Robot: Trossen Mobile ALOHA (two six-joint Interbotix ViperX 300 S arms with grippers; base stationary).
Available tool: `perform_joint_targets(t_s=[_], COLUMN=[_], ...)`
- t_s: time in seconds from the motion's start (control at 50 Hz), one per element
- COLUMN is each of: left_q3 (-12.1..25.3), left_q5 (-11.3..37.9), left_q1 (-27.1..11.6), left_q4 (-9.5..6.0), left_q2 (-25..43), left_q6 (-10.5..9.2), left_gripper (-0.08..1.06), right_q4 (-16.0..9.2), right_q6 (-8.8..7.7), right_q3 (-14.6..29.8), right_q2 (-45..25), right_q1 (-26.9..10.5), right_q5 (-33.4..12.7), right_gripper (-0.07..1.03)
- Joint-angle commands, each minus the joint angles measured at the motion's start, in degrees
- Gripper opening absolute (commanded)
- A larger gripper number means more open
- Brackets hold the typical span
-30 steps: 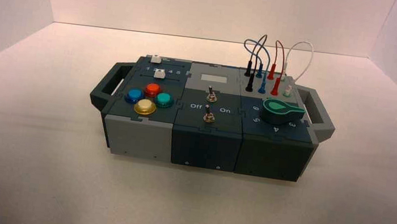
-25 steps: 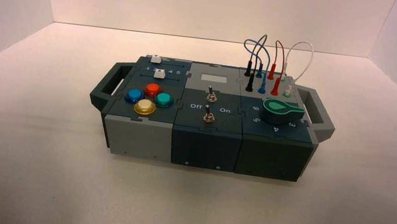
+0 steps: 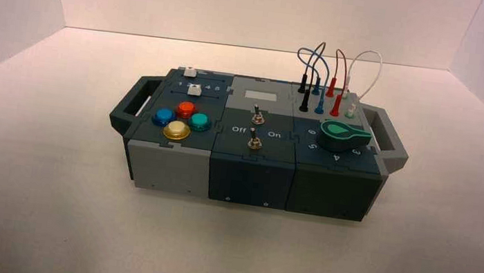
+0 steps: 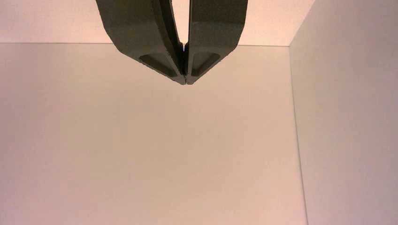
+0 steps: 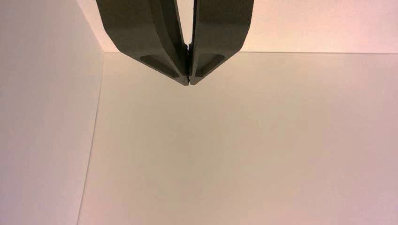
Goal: Push the green button with the left gripper.
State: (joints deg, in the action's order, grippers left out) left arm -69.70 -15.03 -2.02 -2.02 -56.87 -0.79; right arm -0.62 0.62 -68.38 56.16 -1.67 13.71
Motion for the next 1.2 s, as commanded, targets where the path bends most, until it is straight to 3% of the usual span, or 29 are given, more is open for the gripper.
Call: perform_joint_targets(t_s=[0.02, 0.24, 0.46, 0.62, 0.82, 0.96, 1.2], left_q3=[1.05, 1.05, 2.99, 6.33, 11.6, 14.68, 17.67], left_q5=[0.09, 0.53, 6.24, 12.66, 23.03, 30.15, 37.71], left_q1=[-0.09, -0.53, -3.08, -7.73, -16.52, -21.53, -23.38], left_q4=[-0.09, -0.09, -0.09, -0.09, -0.09, -0.09, -1.41], left_q2=[0.09, -0.09, 2.64, 8.61, 18.46, 22.59, 23.55], left_q6=[0.0, 0.0, -0.09, -0.18, -0.09, -0.18, -1.76], left_gripper=[-0.03, -0.03, -0.03, -0.03, -0.03, -0.03, -0.03], right_q4=[-0.18, -0.18, -0.18, -0.18, -0.53, -3.52, -8.7], right_q6=[0.09, 0.18, 0.18, 0.18, 0.35, 0.79, 0.97], right_q3=[1.76, 1.49, 2.46, 3.87, 5.63, 6.68, 7.82], right_q2=[0.18, 1.76, 1.67, -0.35, -5.54, -10.72, -16.96], right_q1=[0.0, -0.18, -3.25, -9.32, -18.63, -24.35, -29.09], right_q5=[0.18, -0.35, -6.42, -12.83, -21.18, -24.87, -26.63], right_gripper=[-0.03, -0.02, -0.03, -0.02, -0.02, -0.02, -0.02])
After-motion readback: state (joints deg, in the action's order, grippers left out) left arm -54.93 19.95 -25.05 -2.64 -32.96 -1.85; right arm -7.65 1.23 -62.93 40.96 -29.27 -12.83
